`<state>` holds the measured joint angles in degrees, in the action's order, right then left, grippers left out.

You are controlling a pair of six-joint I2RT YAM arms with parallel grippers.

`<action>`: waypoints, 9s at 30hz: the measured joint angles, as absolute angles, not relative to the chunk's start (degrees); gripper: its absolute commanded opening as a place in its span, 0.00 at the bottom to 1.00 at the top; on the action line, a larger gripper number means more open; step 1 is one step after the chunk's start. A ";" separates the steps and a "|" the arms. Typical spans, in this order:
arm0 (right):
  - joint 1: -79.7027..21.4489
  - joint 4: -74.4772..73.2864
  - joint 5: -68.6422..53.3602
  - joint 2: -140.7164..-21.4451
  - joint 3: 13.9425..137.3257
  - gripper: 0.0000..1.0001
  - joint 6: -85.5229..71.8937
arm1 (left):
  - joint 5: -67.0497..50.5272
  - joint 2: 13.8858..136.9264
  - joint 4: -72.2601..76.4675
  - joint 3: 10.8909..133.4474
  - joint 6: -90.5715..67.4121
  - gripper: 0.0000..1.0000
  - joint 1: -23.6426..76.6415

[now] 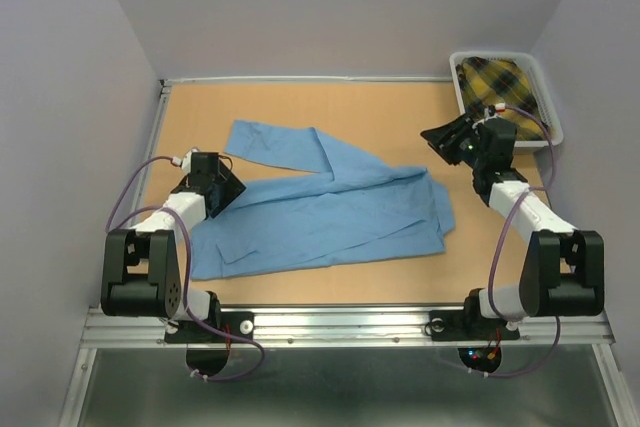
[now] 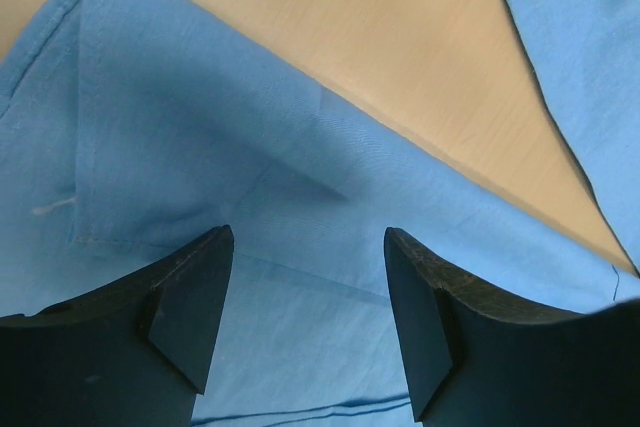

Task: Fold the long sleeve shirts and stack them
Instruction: Fold the shirt

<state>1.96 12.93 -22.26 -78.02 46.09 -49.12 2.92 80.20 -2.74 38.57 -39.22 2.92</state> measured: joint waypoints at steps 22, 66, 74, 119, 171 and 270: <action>-4.84 34.68 -14.87 -95.48 30.59 0.47 -57.43 | 3.95 78.89 -5.06 36.77 -39.70 0.74 2.50; -8.45 -0.95 -12.03 -64.49 37.76 0.72 -18.98 | 14.15 137.10 -44.01 122.50 -59.99 0.78 8.16; -8.73 -0.97 -12.43 -64.49 37.69 0.72 -18.79 | 13.98 138.28 -42.96 122.13 -61.01 0.04 8.16; -8.73 -6.31 -12.34 -41.30 36.47 0.71 -19.14 | -49.52 73.67 14.83 51.33 24.25 0.08 35.62; -5.28 -4.86 -6.46 -93.21 50.87 0.20 -38.22 | -4.34 70.32 6.48 35.73 -32.42 0.69 8.88; 1.17 -8.62 -21.08 -56.93 42.19 0.77 -29.36 | 42.89 82.35 19.77 59.99 51.24 0.00 48.31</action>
<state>1.17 -8.62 -21.08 -56.93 42.19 -29.36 42.89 82.35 19.77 59.99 51.24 48.31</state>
